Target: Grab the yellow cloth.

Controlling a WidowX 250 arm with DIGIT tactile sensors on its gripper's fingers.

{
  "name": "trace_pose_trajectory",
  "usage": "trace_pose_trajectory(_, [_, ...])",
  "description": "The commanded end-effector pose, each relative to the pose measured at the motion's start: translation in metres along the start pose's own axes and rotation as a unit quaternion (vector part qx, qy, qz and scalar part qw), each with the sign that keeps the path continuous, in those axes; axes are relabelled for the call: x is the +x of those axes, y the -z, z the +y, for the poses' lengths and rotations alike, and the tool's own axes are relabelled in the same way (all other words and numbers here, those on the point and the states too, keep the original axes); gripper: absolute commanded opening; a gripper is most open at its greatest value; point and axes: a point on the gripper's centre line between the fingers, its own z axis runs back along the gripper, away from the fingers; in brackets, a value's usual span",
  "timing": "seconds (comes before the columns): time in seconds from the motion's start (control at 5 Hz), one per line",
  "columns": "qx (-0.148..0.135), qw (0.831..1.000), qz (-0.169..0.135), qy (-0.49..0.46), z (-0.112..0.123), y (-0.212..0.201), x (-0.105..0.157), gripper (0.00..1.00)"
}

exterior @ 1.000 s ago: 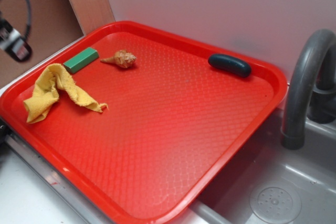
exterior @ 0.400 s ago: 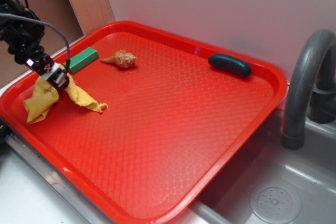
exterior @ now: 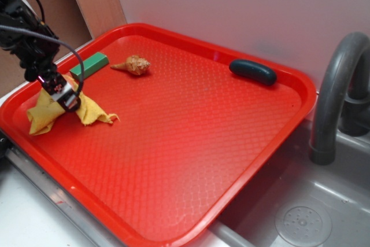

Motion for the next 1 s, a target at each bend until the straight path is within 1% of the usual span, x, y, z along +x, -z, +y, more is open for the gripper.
trace_pose_trajectory(0.0, [0.012, 1.000, -0.021, 0.007, -0.005, -0.007, 0.006, 0.00])
trace_pose_trajectory(0.2, [0.032, 0.999, -0.018, 0.007, -0.011, -0.010, 0.008, 0.00])
trace_pose_trajectory(0.4, [0.076, 0.996, -0.012, -0.038, -0.013, -0.045, 0.022, 0.00])
trace_pose_trajectory(0.6, [0.068, 0.985, 0.017, -0.160, -0.015, -0.093, 0.041, 0.00])
trace_pose_trajectory(0.8, [0.037, 0.974, 0.029, -0.220, -0.019, -0.143, 0.050, 0.00])
